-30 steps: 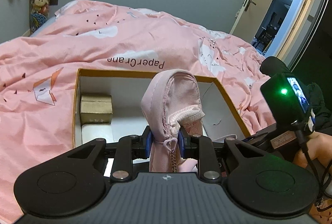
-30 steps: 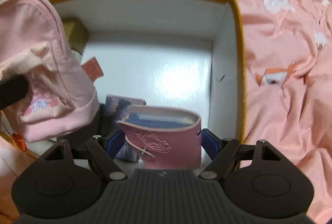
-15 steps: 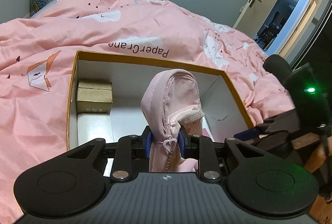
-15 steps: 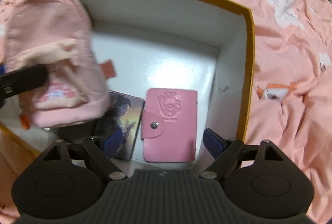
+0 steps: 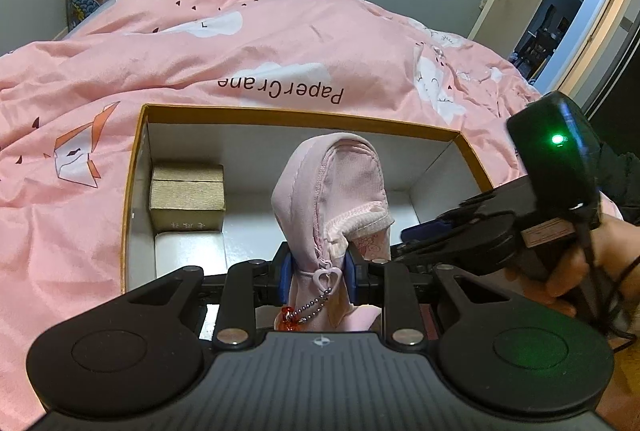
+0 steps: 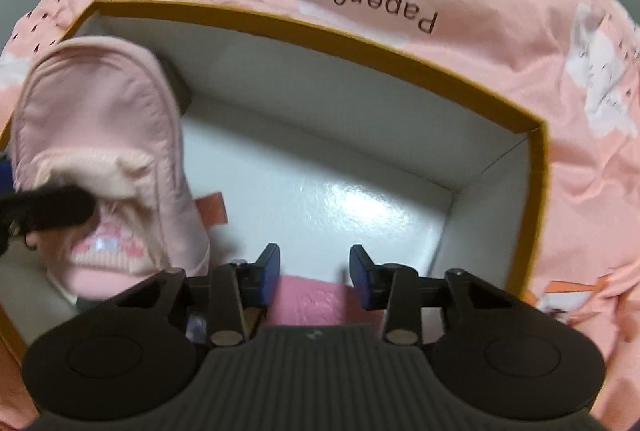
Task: Organize objects
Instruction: 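Carry the pink backpack and pink wallet over the orange box and lower them, then release the pink wallet with the right gripper while the left gripper lowers the backpack inside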
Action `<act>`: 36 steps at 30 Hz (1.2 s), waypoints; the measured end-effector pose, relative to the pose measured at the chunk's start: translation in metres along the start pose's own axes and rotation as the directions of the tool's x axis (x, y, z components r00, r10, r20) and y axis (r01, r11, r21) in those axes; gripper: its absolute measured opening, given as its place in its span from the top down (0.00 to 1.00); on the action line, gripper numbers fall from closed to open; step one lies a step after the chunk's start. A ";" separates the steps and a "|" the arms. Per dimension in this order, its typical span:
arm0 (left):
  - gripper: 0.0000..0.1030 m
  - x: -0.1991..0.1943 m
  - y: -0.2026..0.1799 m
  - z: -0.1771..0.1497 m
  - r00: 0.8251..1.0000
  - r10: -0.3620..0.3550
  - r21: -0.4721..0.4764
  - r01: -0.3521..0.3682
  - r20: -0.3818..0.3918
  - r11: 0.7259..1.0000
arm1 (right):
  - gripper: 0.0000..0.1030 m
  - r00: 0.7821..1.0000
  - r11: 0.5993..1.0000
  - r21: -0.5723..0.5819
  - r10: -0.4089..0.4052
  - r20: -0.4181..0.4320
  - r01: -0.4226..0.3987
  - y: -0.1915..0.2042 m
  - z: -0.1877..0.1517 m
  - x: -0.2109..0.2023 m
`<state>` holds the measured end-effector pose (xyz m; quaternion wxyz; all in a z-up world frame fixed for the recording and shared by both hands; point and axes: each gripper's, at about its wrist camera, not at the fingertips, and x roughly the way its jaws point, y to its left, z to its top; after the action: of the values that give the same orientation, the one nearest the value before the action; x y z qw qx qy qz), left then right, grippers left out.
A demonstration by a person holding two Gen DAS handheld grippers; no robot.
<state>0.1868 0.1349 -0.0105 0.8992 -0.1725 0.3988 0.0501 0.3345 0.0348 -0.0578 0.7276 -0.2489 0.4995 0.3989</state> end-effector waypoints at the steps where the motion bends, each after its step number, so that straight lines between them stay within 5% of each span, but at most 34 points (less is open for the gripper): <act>1: 0.72 0.001 0.000 0.000 1.000 -0.002 -0.001 0.002 -0.003 1.000 | 0.60 1.000 1.000 -0.008 0.003 -0.008 -0.003 0.002 -0.001 0.005; 7: 0.72 0.009 -0.001 0.000 0.999 -0.022 -0.001 0.022 -0.023 1.000 | 0.62 0.996 0.996 -0.064 -0.062 -0.070 0.057 0.009 -0.006 0.012; 9: 0.72 0.012 -0.001 0.000 0.999 -0.034 -0.006 0.034 -0.031 0.999 | 0.79 0.994 0.998 -0.034 -0.063 -0.094 0.060 0.005 -0.005 0.012; 16: 0.72 0.012 -0.004 -0.002 0.997 -0.063 -0.017 0.062 -0.044 0.998 | 0.79 0.990 0.994 0.100 -0.030 -0.137 0.044 -0.003 0.003 0.010; 21: 0.72 0.005 -0.006 -0.001 0.993 -0.109 -0.056 0.106 -0.046 0.993 | 0.79 0.997 0.993 0.094 -0.070 0.028 0.067 0.002 -0.005 -0.029; 26: 0.72 0.004 -0.022 0.001 0.978 -0.189 -0.086 0.181 -0.086 0.980 | 0.74 0.963 0.983 0.157 -0.128 0.238 0.092 -0.008 -0.035 -0.095; 34: 0.72 0.039 -0.055 -0.003 0.952 -0.222 -0.115 0.202 -0.212 0.973 | 0.57 0.903 0.917 0.384 -0.253 0.347 0.110 -0.043 -0.111 -0.137; 36: 0.72 0.049 -0.059 -0.002 0.946 -0.219 -0.119 0.195 -0.239 0.974 | 0.54 0.900 0.899 0.427 -0.265 0.346 0.100 -0.051 -0.113 -0.114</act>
<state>0.2315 0.0766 -0.0317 0.8327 -0.2606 0.4862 -0.0480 0.2963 -0.1177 0.0032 0.8833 -0.0565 0.3866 0.2592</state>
